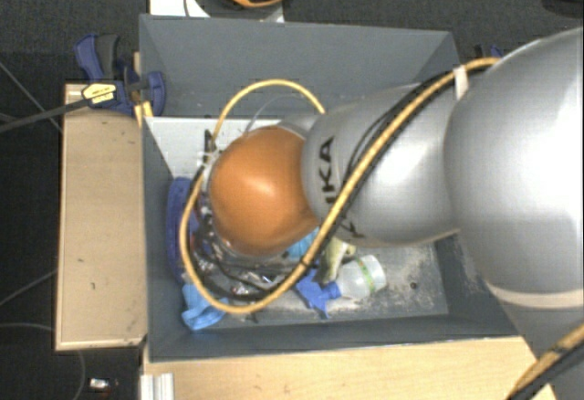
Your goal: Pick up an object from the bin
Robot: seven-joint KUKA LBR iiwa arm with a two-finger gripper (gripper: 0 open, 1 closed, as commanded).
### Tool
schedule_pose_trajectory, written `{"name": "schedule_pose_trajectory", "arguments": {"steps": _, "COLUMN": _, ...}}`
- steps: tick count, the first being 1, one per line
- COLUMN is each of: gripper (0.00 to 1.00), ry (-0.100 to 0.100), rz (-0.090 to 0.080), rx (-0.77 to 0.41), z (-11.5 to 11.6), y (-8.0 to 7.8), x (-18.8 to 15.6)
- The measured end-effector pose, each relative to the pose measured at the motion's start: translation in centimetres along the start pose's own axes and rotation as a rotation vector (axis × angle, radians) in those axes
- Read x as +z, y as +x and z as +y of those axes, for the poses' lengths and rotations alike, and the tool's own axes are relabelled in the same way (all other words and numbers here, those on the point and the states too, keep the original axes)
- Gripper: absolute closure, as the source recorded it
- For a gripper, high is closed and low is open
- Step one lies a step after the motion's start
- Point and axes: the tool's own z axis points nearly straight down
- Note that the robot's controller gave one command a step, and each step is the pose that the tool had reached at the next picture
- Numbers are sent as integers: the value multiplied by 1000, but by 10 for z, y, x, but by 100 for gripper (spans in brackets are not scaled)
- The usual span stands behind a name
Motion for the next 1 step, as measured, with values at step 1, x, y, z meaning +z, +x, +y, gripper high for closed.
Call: {"name": "schedule_pose_trajectory", "arguments": {"steps": 1, "gripper": 0, "ry": 1, "rz": 4, "rx": -147, "z": 4, "y": 4, "x": 43}}
